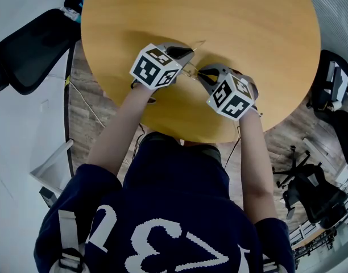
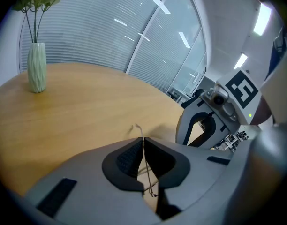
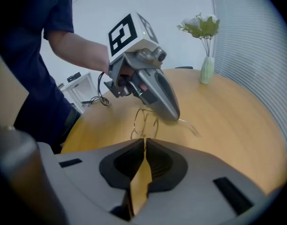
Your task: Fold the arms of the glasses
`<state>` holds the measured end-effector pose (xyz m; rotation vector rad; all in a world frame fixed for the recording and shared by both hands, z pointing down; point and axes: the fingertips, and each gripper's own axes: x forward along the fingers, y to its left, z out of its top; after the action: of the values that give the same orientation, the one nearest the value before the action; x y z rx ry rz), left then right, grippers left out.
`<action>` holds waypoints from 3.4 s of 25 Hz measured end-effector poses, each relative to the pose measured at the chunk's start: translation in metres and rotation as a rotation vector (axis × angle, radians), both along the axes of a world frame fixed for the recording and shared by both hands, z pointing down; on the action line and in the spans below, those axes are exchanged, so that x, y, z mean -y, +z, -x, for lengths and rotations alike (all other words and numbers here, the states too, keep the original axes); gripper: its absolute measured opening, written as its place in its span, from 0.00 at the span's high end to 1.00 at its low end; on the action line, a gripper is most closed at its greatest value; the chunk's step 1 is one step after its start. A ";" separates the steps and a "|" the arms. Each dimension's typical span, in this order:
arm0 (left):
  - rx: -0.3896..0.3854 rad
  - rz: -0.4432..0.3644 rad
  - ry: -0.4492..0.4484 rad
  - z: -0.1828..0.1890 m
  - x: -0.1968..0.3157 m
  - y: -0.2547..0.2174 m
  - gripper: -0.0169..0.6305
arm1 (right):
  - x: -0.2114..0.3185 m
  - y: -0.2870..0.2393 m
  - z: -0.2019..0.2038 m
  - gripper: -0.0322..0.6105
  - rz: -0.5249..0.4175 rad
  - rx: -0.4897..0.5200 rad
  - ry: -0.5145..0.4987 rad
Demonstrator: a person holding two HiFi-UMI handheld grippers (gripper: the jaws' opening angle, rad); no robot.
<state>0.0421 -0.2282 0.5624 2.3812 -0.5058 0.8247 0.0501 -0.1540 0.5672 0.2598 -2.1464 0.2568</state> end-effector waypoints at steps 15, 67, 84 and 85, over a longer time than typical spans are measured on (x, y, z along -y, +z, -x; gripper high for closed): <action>-0.004 0.119 0.166 -0.012 -0.031 0.006 0.94 | 0.039 -0.008 -0.035 0.79 -0.040 0.051 0.067; -0.173 0.232 -0.138 -0.031 -0.069 0.006 0.94 | -0.004 0.013 -0.064 0.88 -0.114 -0.097 0.026; -0.111 -0.336 -0.414 0.063 -0.013 -0.116 0.94 | 0.061 -0.147 -0.104 0.90 -0.327 0.468 0.785; -0.113 -0.378 -0.433 0.069 -0.010 -0.131 0.95 | 0.060 -0.162 -0.106 0.90 -0.362 0.488 0.800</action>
<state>-0.0265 -0.2184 0.4315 2.4872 -1.1649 0.4237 0.1564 -0.2144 0.4051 1.3941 -2.4547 0.4108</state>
